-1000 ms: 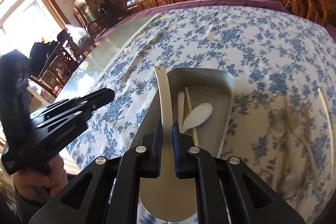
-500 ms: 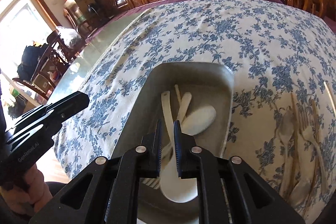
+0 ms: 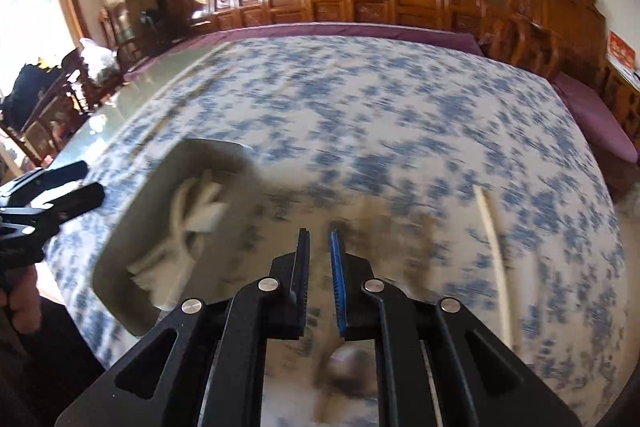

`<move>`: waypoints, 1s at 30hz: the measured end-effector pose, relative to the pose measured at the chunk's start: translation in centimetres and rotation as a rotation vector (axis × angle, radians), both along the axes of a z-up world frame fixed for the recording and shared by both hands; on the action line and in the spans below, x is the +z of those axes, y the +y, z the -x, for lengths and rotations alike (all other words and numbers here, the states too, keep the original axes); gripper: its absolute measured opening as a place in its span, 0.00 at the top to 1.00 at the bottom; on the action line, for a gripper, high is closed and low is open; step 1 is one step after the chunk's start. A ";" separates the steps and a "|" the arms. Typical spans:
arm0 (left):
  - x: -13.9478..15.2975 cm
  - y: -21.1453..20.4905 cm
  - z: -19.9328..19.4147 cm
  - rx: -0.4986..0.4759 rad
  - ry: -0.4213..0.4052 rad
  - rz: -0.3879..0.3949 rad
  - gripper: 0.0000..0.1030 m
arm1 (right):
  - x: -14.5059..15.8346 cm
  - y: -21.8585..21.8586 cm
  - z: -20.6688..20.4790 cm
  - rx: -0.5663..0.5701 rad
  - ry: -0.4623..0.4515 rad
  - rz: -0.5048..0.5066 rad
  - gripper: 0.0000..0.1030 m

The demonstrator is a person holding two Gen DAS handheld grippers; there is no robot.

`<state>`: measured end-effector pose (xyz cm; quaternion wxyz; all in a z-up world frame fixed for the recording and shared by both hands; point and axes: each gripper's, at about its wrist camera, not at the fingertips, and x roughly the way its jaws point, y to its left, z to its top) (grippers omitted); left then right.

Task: Organize utensils
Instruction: 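Lower the large white spoon into the tray and open the right gripper, then reach the right gripper to the metal fork and grasp its handle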

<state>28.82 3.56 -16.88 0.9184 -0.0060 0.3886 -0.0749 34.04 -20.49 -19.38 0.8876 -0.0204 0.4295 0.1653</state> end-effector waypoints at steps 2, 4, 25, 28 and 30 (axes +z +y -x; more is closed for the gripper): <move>-0.1 -1.0 -0.1 -0.011 0.003 0.000 0.14 | -0.5 -1.2 -0.3 -0.009 0.006 0.022 0.87; -0.2 -2.2 -0.1 -0.025 0.001 -0.007 0.13 | -1.1 -2.5 -0.6 -0.016 0.008 0.050 0.83; -2.5 -8.8 0.2 -0.143 0.042 -0.046 0.13 | -7.1 -2.6 -2.6 0.104 0.120 0.192 0.80; -2.5 -8.8 0.2 -0.144 0.043 -0.041 0.13 | -7.1 -2.3 -2.5 0.131 0.136 0.210 0.79; -2.5 -8.9 0.3 -0.146 0.044 -0.039 0.13 | -6.9 -2.3 -2.5 0.145 0.151 0.211 0.79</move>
